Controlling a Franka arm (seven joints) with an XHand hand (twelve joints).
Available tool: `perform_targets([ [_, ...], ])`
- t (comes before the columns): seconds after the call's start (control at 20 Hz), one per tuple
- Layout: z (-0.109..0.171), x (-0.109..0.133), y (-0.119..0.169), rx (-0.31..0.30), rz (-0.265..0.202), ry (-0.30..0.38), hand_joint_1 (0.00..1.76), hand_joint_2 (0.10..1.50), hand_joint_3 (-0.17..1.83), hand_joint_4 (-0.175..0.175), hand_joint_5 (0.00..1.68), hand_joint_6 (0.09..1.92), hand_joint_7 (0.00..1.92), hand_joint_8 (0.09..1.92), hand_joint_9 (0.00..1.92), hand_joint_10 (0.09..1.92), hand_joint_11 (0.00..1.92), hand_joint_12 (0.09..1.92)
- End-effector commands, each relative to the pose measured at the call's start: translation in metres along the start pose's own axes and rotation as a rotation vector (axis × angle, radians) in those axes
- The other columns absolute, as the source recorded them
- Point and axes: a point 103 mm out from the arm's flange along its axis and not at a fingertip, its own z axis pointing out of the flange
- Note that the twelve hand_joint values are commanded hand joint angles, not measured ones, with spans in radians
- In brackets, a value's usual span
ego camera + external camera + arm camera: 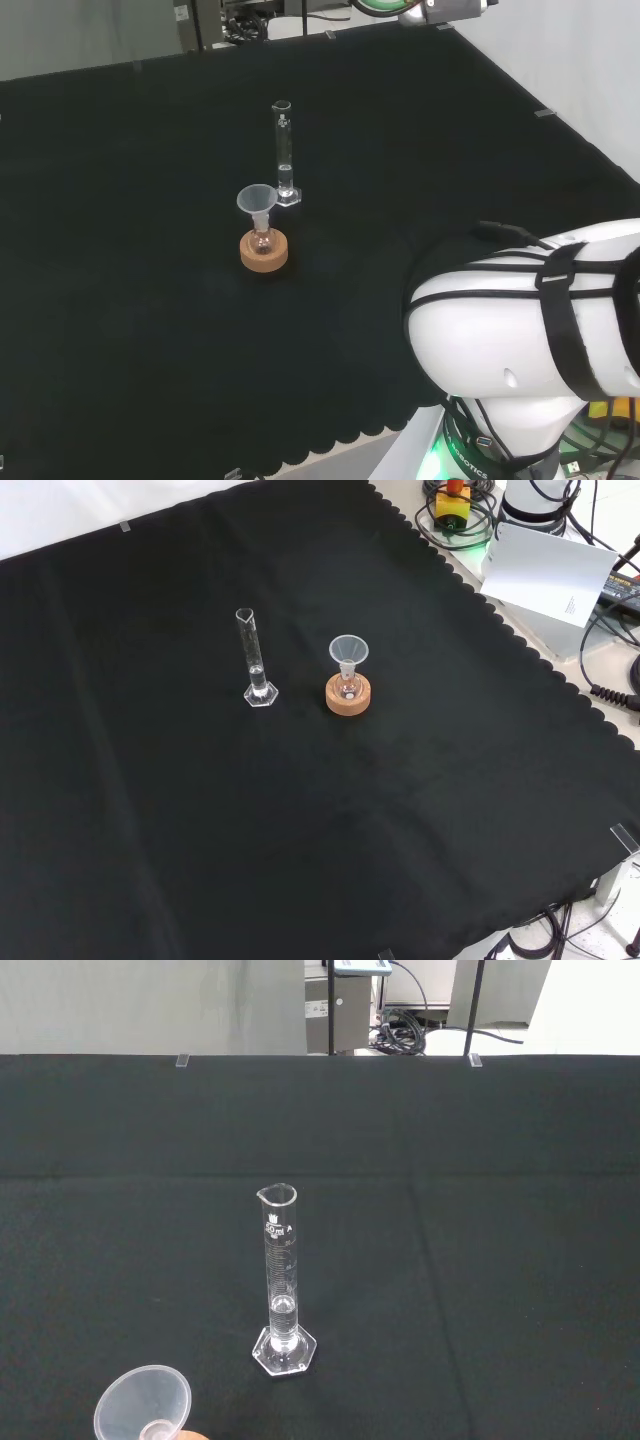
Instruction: Pick up the graduated cylinder.
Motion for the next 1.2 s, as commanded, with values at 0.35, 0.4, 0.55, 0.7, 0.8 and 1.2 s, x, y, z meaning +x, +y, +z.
perform_targets([
  [0.35, 0.002, -0.001, 0.004, -0.005, 0.006, 0.0, 0.0, 1.37, 0.04, 0.005, 0.26, 0.09, 0.04, 0.54, 0.5, 0.09, 0.14, 1.35],
  [0.4, 0.003, -0.002, 0.006, -0.003, 0.009, 0.002, 0.0, 1.37, 0.04, 0.005, 0.26, 0.09, 0.04, 0.54, 0.5, 0.09, 0.14, 1.35],
  [0.55, 0.012, -0.006, 0.012, 0.012, 0.024, 0.004, 0.0, 1.37, 0.04, 0.004, 0.26, 0.09, 0.04, 0.54, 0.5, 0.09, 0.14, 1.35],
  [0.7, 0.024, -0.013, 0.02, 0.025, 0.043, 0.015, 0.0, 1.37, 0.04, 0.004, 0.27, 0.09, 0.04, 0.53, 0.5, 0.09, 0.14, 1.35],
  [0.8, 0.034, -0.018, 0.027, 0.031, 0.055, 0.025, 0.0, 1.37, 0.04, 0.003, 0.27, 0.09, 0.04, 0.53, 0.51, 0.09, 0.14, 1.35],
  [1.2, 0.087, -0.044, 0.073, 0.033, 0.064, 0.062, 0.0, 1.36, 0.04, -0.004, 0.28, 0.09, 0.08, 0.54, 0.53, 0.09, 0.15, 1.35],
])
